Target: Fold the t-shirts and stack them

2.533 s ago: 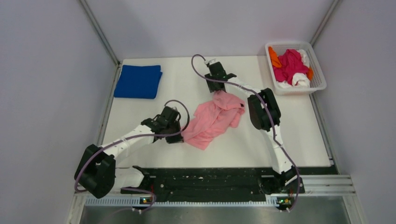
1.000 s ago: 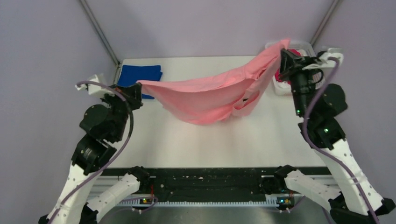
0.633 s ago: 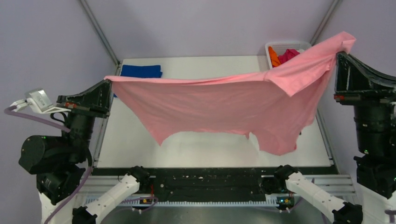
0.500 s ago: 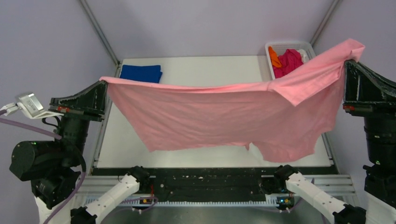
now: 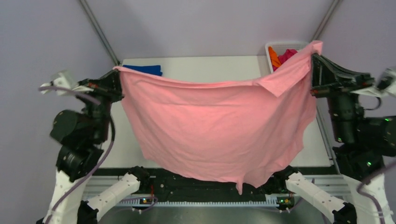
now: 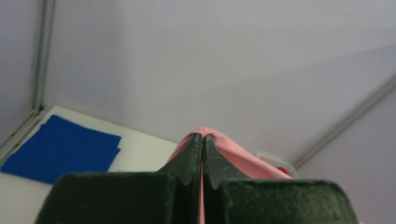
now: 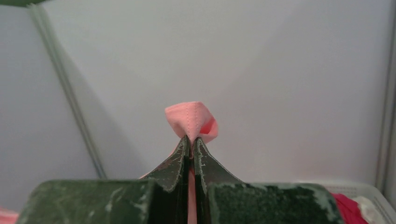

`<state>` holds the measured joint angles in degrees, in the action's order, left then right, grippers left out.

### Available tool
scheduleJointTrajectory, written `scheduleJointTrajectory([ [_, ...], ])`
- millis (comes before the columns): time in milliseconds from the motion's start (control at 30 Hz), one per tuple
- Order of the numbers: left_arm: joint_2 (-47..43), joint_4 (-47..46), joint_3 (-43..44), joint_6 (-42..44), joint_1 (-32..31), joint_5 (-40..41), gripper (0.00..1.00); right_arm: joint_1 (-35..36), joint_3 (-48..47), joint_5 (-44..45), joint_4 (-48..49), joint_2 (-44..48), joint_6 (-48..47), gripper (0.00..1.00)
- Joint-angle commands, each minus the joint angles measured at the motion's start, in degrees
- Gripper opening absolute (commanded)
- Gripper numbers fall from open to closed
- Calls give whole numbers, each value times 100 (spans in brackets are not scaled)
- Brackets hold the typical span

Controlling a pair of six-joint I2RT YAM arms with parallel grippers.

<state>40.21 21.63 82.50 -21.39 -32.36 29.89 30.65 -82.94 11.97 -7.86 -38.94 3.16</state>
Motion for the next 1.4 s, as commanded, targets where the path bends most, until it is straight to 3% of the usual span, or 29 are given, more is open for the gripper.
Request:
scheduleJointTrajectory([
  [0, 1258, -480, -580, 207, 43, 1787, 0, 55, 943, 1389, 1071, -642, -669, 0],
  [67, 1798, -463, -754, -56, 330, 1702, 0, 59, 1422, 1865, 1596, -950, -896, 0],
  [167, 2645, -412, -973, -673, 1123, 771, 0, -42, 2025, 2248, 2324, -1563, -1104, 0],
  [333, 4301, -1082, -1024, -920, 1855, -162, 0, -951, 2488, 1398, 2902, -3087, -31, 0],
  [533, 6797, -424, 786, -1061, 2366, -1098, 0, -1408, 2169, 751, 3928, -5227, 114, 0],
  [700, 8340, 208, 2500, -1037, 2481, -1180, 1, -1621, 884, 587, 3796, -6997, 113, 0],
  [733, 8598, 244, 2728, -1022, 2500, -1246, 8, -1660, 558, 550, 3749, -7333, 115, 1],
  [800, 8874, 258, 3162, -1010, 2550, -1349, 28, -1734, -139, 592, 3533, -7948, 117, 10],
  [867, 9053, 219, 3468, -1003, 2599, -1361, 63, -1777, -923, 861, 3149, -8513, 118, 31],
  [900, 9124, 246, 3635, -985, 2629, -1382, 89, -1790, -1366, 970, 2857, -8751, 128, 42],
  [933, 9180, 355, 3918, -969, 2656, -1408, 98, -1793, -1770, 1080, 2364, -8932, 162, 52],
  [967, 9196, 468, 4079, -947, 2664, -1442, 99, -1797, -2090, 1113, 2020, -9034, 204, 59],
  [1033, 9071, 576, 4133, -865, 2661, -1529, 99, -1796, -2399, 1032, 1496, -8999, 324, 96],
  [1167, 8415, 382, 3381, -881, 2652, -2027, 99, -1785, -1582, 740, 1178, -8221, 659, 99],
  [1367, 7066, -173, 1357, -1194, 2515, -2756, 99, -1782, -373, -794, 424, -7208, 1636, 99],
])
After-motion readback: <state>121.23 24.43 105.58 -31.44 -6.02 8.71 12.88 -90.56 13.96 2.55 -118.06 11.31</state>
